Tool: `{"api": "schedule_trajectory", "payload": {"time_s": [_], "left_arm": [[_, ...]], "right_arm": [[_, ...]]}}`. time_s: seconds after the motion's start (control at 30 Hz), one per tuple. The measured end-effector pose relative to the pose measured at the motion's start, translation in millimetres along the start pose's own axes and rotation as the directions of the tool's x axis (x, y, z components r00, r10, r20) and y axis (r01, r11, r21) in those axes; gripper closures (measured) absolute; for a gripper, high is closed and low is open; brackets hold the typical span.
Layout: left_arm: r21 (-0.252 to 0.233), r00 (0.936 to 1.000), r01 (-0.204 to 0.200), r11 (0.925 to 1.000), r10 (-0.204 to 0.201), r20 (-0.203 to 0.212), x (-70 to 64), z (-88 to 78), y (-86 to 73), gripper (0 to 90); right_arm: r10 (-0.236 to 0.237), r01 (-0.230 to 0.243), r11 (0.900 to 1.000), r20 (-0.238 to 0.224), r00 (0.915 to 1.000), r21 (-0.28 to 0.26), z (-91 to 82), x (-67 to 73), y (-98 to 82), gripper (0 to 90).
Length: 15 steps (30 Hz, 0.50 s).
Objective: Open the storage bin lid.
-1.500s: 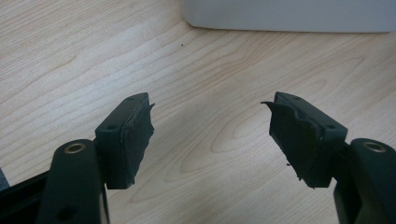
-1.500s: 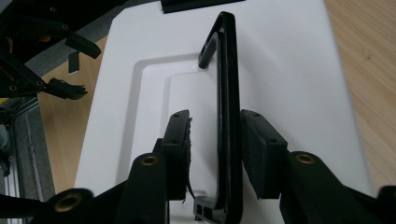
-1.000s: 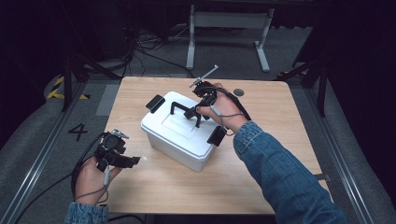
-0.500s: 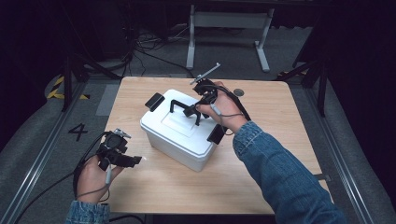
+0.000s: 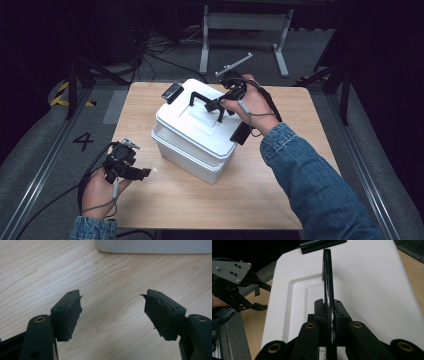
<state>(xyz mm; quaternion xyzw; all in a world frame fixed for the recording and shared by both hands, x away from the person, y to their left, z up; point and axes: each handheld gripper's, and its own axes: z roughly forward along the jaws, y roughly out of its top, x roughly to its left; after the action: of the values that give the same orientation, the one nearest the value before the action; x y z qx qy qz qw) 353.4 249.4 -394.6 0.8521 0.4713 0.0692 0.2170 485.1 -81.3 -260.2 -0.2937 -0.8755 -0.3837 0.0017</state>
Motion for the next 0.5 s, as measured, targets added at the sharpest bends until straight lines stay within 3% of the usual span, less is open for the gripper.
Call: {"api": "schedule_trajectory", "payload": {"time_s": [0.2, 0.5], "left_arm": [[0.004, 1.0000, -0.006, 1.0000, 0.006, -0.001, -0.1, 2.1, 1.8, 30.0], [0.017, 0.9999, -0.009, 0.9998, 0.009, 0.006, -0.8, 6.1, 4.9, 29.9]], "right_arm": [[0.017, -0.016, 1.000, 0.013, 0.9998, -0.024, -18.7, -5.8, -2.8, 85.0], [0.057, -0.053, 0.996, 0.063, 0.9964, -0.069, -62.3, -25.6, -17.7, 85.0]]}}
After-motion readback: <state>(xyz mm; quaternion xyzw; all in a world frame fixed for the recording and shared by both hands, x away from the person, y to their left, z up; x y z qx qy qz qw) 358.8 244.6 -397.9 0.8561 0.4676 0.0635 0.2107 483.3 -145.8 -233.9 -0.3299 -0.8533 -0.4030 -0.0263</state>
